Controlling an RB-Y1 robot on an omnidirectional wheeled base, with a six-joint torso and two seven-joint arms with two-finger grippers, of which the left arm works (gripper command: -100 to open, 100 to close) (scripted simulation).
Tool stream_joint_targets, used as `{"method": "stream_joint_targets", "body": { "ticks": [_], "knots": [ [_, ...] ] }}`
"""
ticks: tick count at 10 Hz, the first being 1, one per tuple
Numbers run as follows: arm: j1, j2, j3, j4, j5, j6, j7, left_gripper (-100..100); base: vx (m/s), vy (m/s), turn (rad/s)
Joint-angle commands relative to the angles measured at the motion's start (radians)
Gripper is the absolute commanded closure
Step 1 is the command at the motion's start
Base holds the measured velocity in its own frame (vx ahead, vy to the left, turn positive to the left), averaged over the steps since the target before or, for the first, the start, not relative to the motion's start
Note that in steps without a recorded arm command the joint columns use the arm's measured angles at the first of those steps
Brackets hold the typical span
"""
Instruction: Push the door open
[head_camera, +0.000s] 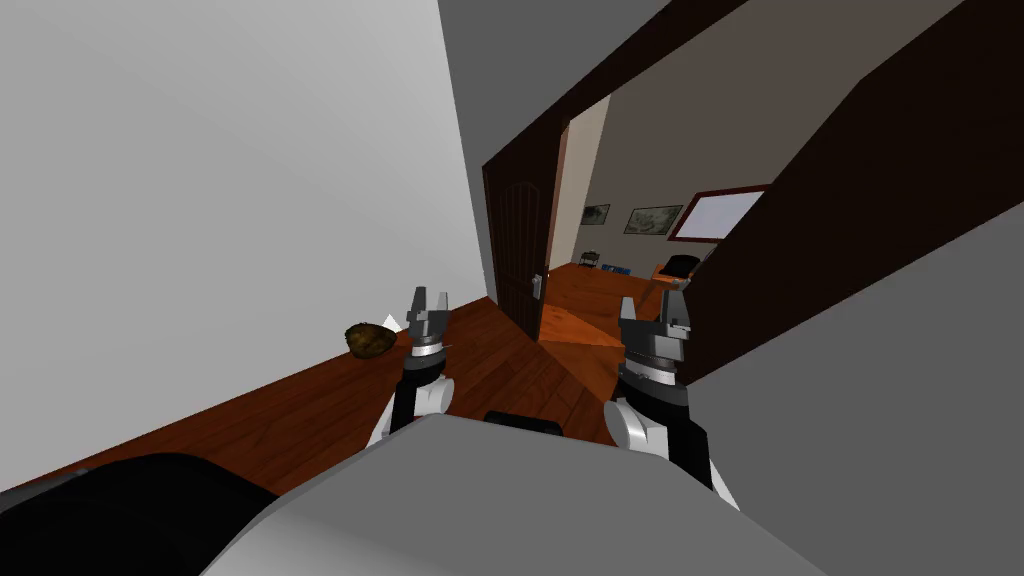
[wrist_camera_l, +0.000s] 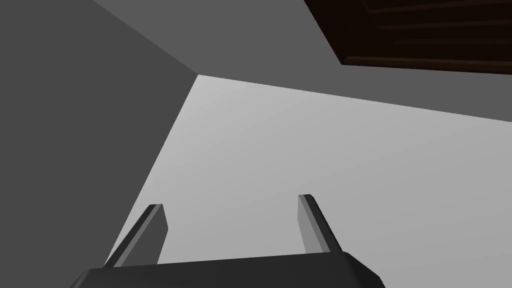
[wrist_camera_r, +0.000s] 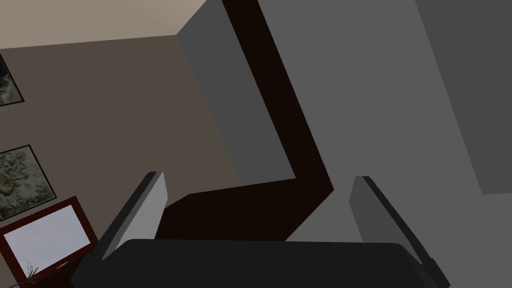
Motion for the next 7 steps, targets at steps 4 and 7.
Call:
{"method": "stream_joint_targets", "body": {
  "ticks": [4, 7],
  "knots": [
    [-0.051, 0.02, -0.023, 0.087, -0.003, 0.021, 0.008, -100, 0.106, 0.031, -0.071],
    [-0.096, 0.034, -0.044, 0.163, -0.005, 0.04, 0.015, -100, 0.112, 0.059, -0.093]
  ]
}}
